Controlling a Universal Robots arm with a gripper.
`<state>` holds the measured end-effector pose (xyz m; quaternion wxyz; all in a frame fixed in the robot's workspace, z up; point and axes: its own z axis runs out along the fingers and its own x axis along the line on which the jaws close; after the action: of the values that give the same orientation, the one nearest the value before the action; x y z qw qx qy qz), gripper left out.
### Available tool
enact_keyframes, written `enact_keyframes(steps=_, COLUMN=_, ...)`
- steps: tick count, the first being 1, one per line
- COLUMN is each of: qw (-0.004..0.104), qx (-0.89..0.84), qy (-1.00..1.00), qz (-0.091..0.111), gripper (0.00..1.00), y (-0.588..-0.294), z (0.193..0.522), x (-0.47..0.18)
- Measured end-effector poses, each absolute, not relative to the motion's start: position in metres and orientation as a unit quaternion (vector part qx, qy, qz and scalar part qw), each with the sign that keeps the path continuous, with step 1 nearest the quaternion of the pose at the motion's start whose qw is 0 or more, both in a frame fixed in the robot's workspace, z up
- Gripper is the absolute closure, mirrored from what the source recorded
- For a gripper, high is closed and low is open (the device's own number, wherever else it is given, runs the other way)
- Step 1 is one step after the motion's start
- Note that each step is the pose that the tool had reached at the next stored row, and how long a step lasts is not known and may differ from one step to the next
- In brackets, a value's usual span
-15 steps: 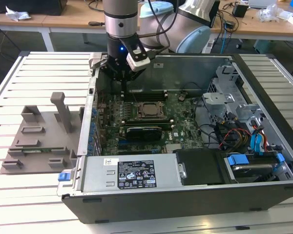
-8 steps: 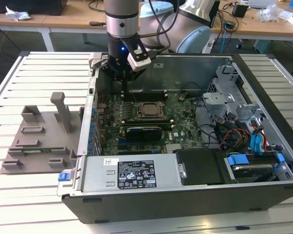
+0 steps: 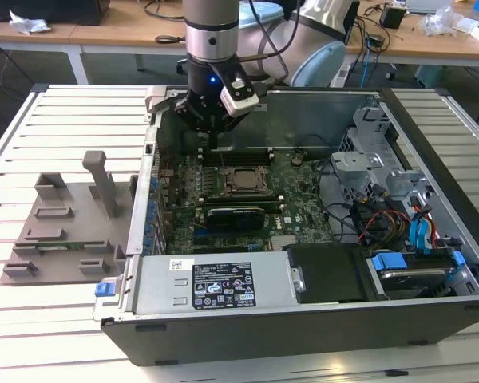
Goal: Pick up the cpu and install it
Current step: 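Install the first cpu locking lever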
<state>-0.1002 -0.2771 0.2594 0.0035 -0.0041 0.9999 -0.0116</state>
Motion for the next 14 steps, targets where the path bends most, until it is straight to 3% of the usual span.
enact_keyframes(steps=14, qw=0.003, qx=-0.004, qy=1.0, qz=-0.012, gripper=0.89, y=-0.277, z=0.259, x=-0.086)
